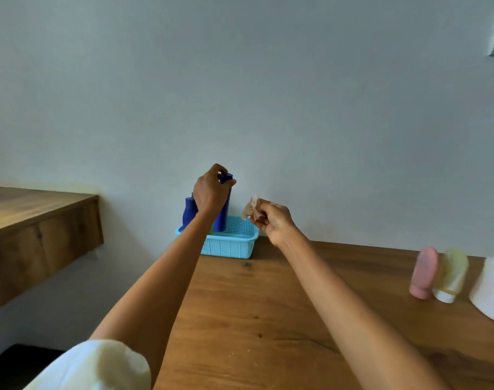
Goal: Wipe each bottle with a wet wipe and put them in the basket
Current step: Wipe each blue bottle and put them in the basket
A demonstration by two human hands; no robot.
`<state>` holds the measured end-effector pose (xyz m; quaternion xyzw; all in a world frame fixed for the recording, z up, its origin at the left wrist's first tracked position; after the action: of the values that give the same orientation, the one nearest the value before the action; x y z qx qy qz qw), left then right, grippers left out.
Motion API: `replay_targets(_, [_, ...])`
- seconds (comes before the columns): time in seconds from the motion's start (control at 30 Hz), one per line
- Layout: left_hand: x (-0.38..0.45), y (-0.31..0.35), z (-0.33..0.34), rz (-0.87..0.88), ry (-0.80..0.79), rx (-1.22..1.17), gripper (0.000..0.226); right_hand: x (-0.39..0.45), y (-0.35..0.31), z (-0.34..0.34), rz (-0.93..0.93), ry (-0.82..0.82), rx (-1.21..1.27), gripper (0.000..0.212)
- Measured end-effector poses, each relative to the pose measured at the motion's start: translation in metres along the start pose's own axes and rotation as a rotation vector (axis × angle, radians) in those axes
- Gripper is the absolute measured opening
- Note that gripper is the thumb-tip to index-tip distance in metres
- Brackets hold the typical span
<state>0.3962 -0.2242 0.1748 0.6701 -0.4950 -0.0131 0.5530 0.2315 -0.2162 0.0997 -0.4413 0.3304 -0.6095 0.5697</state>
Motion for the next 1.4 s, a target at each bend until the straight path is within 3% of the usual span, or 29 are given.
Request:
replay_targets(0.1, [0.018,-0.009,0.022,0.009,-0.072,0.066,0.025,0.014,0.006,0.002,0.001,0.023,-0.017,0.028])
replay_targets(0.27, [0.04,-0.028,0.057,-0.007,-0.134,0.265,0.028,0.032,0.011,-0.005,0.015,0.022,-0.048,0.014])
replay_targets(0.53, [0.065,-0.052,0.077,-0.079,-0.184,0.364,0.023,0.055,0.027,-0.018,0.026,0.012,-0.107,0.014])
replay_targets(0.83, [0.064,-0.049,0.082,-0.039,-0.236,0.411,0.018,0.057,0.035,-0.013,0.028,0.001,-0.13,0.019])
replay_targets(1.03, [0.059,-0.029,0.069,0.02,-0.217,0.464,0.039,0.052,0.028,-0.021,0.017,0.003,-0.148,0.014])
replay_targets(1.13, [0.046,-0.012,0.059,0.058,-0.188,0.402,0.037,0.043,0.019,-0.027,0.009,0.017,-0.135,0.012])
replay_targets(1.27, [-0.009,0.016,0.059,0.106,-0.154,0.093,0.026,0.022,-0.004,-0.047,-0.024,0.091,-0.077,0.011])
replay_targets(1.4, [-0.075,0.038,0.09,0.067,-0.271,-0.157,0.019,0.001,-0.039,-0.081,-0.069,0.205,-0.106,0.012])
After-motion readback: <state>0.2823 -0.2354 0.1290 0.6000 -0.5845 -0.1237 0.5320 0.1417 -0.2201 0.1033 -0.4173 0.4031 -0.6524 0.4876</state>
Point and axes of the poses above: each hand's wrist, its own x-axis towards the middle knuckle, its own z-axis out of the palm, y = z × x, the point moved 8 cm from there along x, towards the middle knuckle, and after that the axes turned 9 degrees about -z, right-handed, at the moved point
